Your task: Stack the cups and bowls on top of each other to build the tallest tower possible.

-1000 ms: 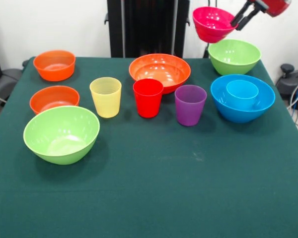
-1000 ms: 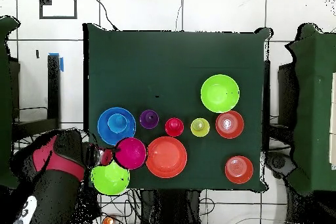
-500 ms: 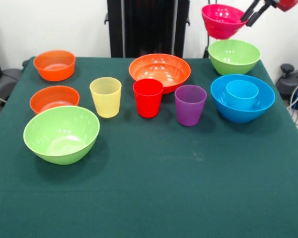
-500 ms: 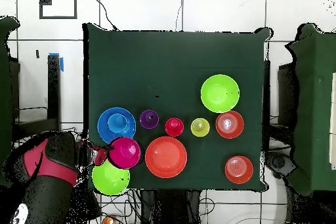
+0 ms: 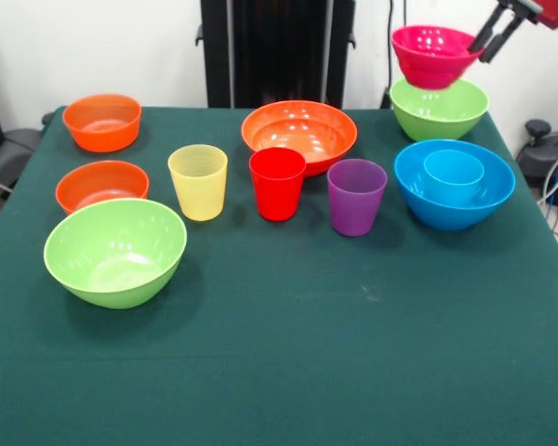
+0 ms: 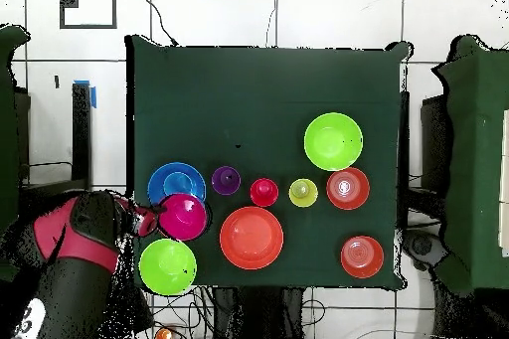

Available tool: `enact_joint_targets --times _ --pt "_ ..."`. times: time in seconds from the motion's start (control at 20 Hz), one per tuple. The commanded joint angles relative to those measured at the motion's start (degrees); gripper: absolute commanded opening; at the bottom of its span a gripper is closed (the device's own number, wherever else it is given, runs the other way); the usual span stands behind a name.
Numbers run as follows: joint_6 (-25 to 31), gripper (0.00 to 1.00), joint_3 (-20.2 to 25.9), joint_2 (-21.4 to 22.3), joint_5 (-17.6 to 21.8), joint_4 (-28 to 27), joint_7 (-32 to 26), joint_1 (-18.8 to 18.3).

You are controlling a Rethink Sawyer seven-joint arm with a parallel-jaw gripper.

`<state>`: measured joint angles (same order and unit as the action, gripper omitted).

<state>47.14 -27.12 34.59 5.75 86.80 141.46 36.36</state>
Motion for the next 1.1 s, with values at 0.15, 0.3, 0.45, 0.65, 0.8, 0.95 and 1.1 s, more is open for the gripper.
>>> enact_joint_targets --times 0.15,0.3,0.45,0.65,0.8,0.95,1.1 --pt "-1.44 0.00 1.73 -10.22 -4.47 -9.56 15.85 -1.84" --pt "-1.71 0.00 2.04 -10.13 -5.83 -9.24 15.06 -2.20" --pt "-0.68 0.00 2.31 -9.86 -6.94 -9.84 14.05 -2.77" --pt "-0.51 0.00 1.71 -9.86 -7.37 -8.99 13.47 -2.00" --pt "0.09 0.00 1.26 -10.07 -7.58 -8.99 13.52 -1.59" --pt "1.04 0.00 1.19 -10.04 -8.22 -8.99 13.36 -1.63" --pt "1.36 0.00 0.94 -10.19 -8.61 -8.80 13.34 -1.46"
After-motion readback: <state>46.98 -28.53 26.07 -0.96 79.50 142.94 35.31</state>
